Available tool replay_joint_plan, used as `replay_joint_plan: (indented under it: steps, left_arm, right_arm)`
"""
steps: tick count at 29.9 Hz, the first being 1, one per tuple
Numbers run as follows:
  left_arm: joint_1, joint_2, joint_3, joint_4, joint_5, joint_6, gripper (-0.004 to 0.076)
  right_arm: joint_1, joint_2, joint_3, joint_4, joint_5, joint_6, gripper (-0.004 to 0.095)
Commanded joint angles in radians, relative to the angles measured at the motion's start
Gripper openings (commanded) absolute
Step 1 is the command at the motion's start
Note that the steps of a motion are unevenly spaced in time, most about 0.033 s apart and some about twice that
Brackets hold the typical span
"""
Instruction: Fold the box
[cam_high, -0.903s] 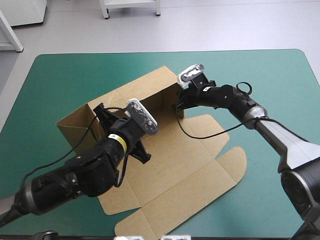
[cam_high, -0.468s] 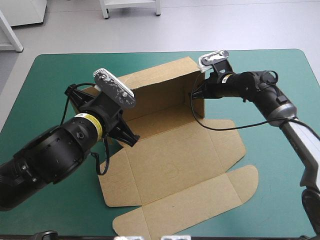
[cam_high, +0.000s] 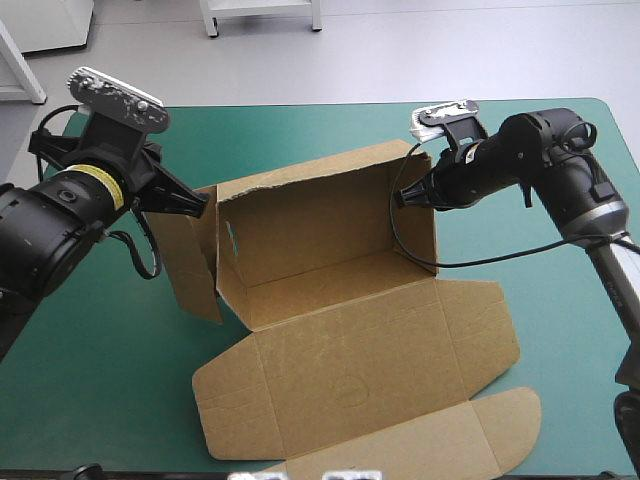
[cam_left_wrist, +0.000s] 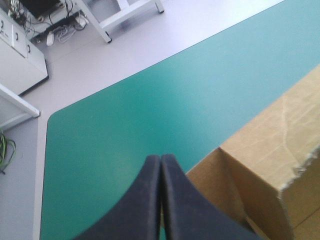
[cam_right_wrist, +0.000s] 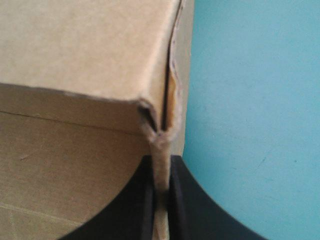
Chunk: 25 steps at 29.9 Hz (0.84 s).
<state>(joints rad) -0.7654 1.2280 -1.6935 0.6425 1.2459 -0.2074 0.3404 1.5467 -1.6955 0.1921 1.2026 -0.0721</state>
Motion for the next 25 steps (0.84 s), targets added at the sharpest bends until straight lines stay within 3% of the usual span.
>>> replay_joint_plan:
  steps: [1,15,25]
  left_arm:
    - [0.109,-0.020,-0.033,-0.091,-0.002,0.048,-0.0008]
    - [0.734,0.109,-0.030,-0.537,-0.086,0.292,-0.0008]
    - [0.971,0.217,-0.030,-0.813,-0.100,0.392,-0.0008]
  right_arm:
    - [-0.005,-0.060,-0.044,0.023,0.021,0.015,-0.0013]
    - [-0.005,0.004,-0.040,0.018,0.044,0.029,-0.0013]
    - [-0.005,0.177,-0.040,0.008,0.027,0.010,-0.0013]
